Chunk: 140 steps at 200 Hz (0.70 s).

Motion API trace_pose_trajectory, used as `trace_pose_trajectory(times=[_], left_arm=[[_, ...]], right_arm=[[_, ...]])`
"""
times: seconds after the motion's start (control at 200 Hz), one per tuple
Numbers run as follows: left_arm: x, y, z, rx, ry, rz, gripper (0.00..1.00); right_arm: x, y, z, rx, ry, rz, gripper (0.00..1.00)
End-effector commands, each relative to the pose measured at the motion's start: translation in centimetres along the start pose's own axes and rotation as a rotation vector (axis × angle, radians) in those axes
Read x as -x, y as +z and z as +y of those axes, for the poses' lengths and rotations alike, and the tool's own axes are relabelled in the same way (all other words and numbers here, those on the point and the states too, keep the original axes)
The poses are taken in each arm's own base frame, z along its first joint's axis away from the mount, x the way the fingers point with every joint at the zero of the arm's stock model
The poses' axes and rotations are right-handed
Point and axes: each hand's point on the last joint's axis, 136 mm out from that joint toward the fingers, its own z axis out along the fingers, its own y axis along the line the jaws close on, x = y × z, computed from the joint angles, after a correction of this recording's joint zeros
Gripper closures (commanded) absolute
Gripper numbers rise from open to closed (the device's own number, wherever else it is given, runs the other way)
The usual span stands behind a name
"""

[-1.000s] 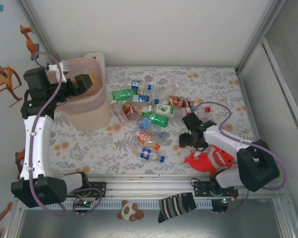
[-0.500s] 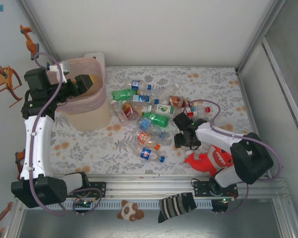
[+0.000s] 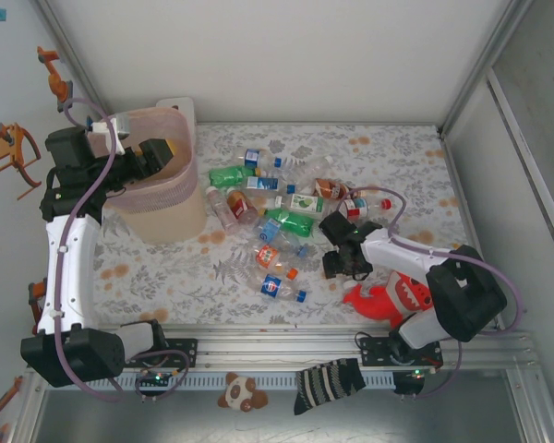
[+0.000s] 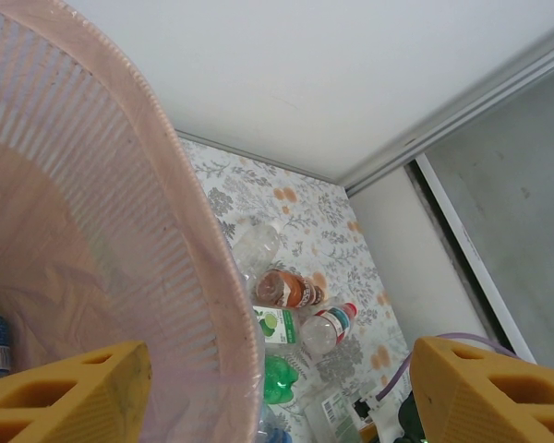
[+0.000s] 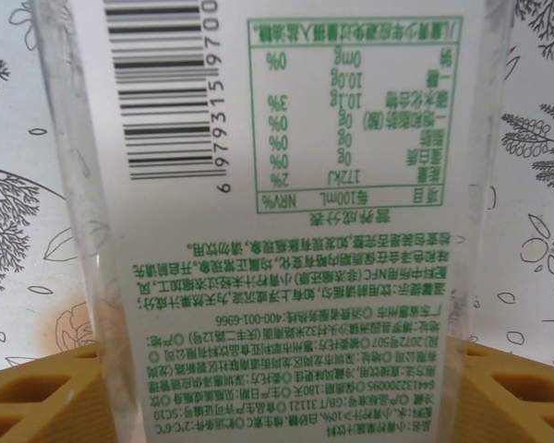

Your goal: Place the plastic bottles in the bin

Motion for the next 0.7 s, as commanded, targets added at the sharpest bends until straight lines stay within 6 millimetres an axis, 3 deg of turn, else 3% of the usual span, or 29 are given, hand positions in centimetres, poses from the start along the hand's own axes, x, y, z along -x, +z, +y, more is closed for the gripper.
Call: trace_pose_trajectory(times=[0.0,0.175,0.34,0.551,0.696], left_arm=[[0.1,-0.4,-1.2,-0.038,0.020,-0.013,0.27],[0.2,-0.5,-1.9,-0.049,0.024,-0.015,0.27],[-0.1,-0.3,-3.2,-0.079,0.049,-0.006,0.29],[-0.4,0.2,-6.1,-0.149,0.093,0.009,0.29],[-0.7,0.3,-8.3,-0.221,0.127,0.022,0.29]], right_arm=[[0.6,-0.7,-0.1,-0.022,-0.010,-0.013,0.29],[1.4,-2.1,-0.2,-0.018,-0.003,-0.067,0.33],[2.9,-4.8,0.1,0.025,-0.003,-0.184,0.35],[5.5,-10.7,1.0,0.148,-0.024,-0.425,0.37],[7.2,-16.0,2.5,0.288,-0.071,-0.620,0.38]])
